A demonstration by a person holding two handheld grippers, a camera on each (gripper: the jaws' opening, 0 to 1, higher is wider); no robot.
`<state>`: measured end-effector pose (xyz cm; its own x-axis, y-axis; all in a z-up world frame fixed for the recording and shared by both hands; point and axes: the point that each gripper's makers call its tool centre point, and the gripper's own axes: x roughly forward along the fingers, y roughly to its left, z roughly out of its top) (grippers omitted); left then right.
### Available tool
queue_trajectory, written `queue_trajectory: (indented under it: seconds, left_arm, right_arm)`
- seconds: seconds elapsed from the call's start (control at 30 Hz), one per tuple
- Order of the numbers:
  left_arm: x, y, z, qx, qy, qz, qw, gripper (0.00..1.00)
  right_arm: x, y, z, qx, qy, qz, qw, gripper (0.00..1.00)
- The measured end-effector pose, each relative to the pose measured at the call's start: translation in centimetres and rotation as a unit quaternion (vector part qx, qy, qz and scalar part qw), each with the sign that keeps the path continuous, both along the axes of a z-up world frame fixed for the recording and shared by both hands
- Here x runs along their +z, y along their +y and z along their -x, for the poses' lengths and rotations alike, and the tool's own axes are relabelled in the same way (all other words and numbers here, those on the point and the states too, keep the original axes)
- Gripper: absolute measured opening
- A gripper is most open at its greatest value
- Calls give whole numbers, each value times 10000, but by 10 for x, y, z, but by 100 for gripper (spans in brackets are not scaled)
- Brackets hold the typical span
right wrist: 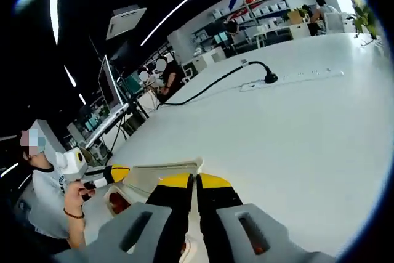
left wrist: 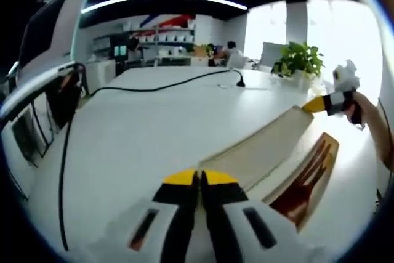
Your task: Arrange the utensils inside the cutlery case until each visible utensil rests in its matching compartment.
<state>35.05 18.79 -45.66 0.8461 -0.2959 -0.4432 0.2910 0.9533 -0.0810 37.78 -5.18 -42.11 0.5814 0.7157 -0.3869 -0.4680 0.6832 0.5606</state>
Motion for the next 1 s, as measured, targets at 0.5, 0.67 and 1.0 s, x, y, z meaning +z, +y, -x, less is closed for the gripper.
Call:
queue_trajectory:
  seconds: [0.5,0.67,1.0]
  left_arm:
    - [1,6,2,185,-66,-85,9998,3]
    - [1,5,3,189,-60,-10,9998,4]
    - [3,2,3,156,-72,177,9997,11]
  right_arm:
    - [10,8,-8,-103,644,-1453,9872,1]
    - [17,16,5,-103,659,-1712,9830,1]
    - [46,32,21,133,245,-1807,9831,1]
